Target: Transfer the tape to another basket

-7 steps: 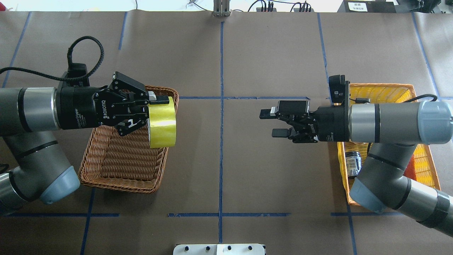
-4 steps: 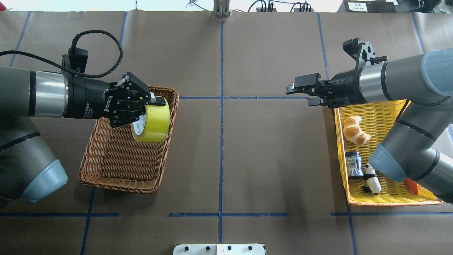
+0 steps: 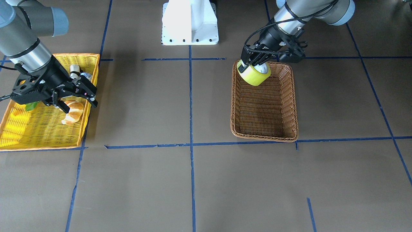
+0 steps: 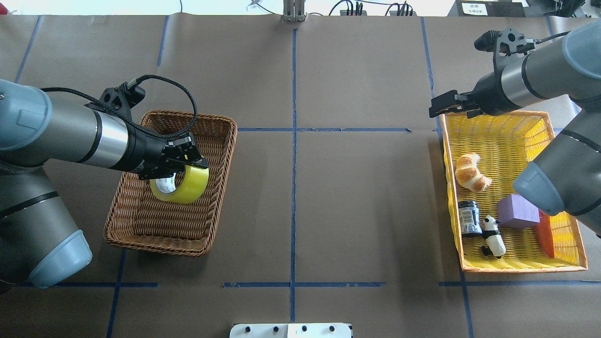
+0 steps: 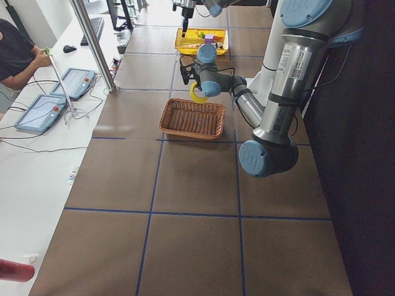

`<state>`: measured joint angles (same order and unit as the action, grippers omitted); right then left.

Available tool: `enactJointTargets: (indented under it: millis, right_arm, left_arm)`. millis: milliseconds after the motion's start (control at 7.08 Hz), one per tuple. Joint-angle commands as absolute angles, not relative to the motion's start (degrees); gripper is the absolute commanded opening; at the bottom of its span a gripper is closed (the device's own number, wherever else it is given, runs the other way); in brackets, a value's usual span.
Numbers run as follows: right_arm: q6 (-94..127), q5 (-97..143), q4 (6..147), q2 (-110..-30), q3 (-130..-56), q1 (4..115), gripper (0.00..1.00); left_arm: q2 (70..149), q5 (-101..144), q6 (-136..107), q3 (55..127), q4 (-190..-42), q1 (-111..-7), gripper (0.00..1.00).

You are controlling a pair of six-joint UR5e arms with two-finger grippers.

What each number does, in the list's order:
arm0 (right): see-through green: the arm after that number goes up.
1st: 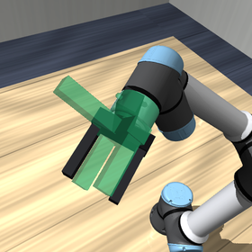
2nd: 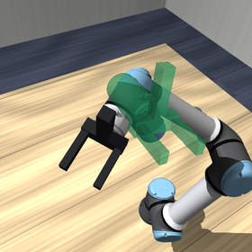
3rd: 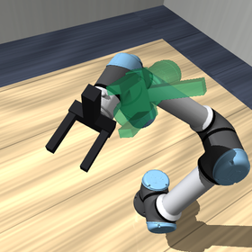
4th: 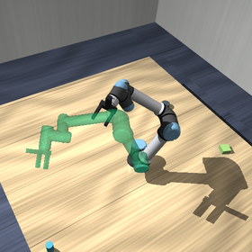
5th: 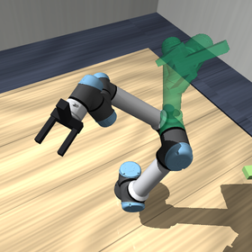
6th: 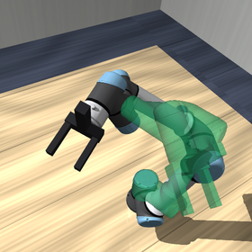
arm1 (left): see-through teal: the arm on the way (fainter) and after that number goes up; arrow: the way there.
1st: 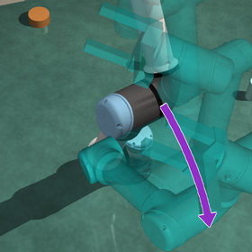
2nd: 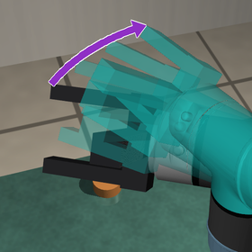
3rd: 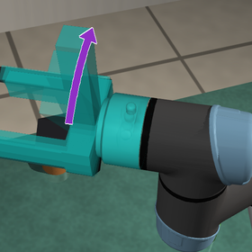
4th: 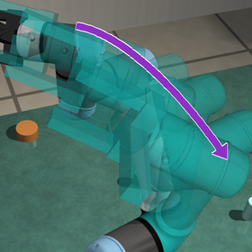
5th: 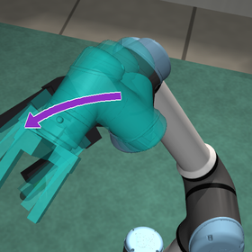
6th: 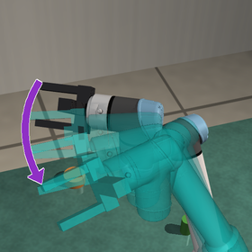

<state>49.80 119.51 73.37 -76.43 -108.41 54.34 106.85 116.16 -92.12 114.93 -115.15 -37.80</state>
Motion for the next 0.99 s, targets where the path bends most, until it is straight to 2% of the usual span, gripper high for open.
enactJointTargets:
  millis: [0, 283, 565, 848]
  right_arm:
    - [35.7, 120.5, 82.6, -77.0, -108.5, 58.7, 1.0]
    - [26.4, 125.4, 83.1, -81.9, -109.2, 64.8, 1.0]
    - [19.4, 129.4, 83.0, -85.6, -109.2, 70.0, 1.0]
    - [19.2, 129.5, 82.7, -86.4, -109.2, 70.3, 1.0]
  left_arm:
    - [108.1, 110.3, -83.2, 113.7, -105.1, -33.0, 0.0]
    - [111.4, 108.3, -79.2, 105.9, -104.9, -32.7, 0.0]
    - [111.4, 106.3, -74.5, 103.6, -104.9, -32.9, 0.0]
    - [111.0, 106.3, -71.1, 102.4, -104.9, -34.1, 0.02]
